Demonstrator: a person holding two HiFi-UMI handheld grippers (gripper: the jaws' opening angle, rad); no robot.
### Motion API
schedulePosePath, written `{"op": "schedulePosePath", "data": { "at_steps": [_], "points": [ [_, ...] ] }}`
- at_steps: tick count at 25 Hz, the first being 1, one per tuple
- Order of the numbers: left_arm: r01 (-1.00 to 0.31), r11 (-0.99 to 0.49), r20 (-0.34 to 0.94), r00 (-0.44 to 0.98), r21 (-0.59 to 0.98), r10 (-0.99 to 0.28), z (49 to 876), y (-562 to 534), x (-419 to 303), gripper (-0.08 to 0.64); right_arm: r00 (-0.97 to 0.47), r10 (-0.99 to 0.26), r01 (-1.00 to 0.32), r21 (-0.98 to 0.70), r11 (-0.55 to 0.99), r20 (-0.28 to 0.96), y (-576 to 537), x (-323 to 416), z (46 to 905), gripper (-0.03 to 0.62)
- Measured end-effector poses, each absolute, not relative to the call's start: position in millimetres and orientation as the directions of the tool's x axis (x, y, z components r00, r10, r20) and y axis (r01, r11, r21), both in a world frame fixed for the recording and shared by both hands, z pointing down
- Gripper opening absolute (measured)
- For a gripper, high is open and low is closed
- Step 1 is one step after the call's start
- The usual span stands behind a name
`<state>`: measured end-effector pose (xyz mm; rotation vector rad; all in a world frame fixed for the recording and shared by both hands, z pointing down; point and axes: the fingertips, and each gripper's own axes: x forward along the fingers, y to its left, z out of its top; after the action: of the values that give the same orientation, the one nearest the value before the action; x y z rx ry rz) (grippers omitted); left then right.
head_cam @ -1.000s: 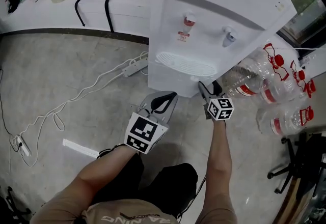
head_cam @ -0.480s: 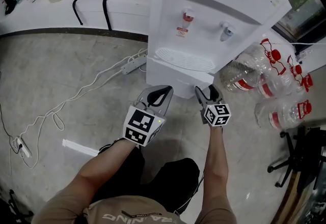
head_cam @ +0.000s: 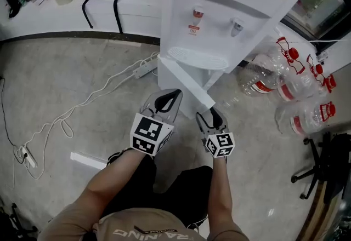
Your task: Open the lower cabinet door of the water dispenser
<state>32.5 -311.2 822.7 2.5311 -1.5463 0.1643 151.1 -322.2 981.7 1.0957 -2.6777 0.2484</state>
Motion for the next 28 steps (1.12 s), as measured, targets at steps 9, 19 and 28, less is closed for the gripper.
{"op": "schedulePosePath", "data": {
  "at_steps": [9, 19, 28],
  "points": [
    [-0.915, -0.392, 0.169, 0.402, 0.092, -0.9, 812, -296, 23, 0.008, -0.706, -0.634, -0.702, -0.189, 0.687, 0.316, -258, 102, 978, 0.261],
    [-0.912, -0.409, 0.121, 0.406, -0.004, -0.906, 794, -278, 52, 0.008, -0.782, -0.543, -0.615, -0.239, 0.751, 0.306, -215, 55, 975, 0.259],
    [-0.915, -0.402, 0.143, 0.404, 0.038, -0.904, 799, -288, 54, 0.008, -0.718, -0.612, -0.687, -0.196, 0.699, 0.333, -220, 93, 960, 0.012]
  ]
}}
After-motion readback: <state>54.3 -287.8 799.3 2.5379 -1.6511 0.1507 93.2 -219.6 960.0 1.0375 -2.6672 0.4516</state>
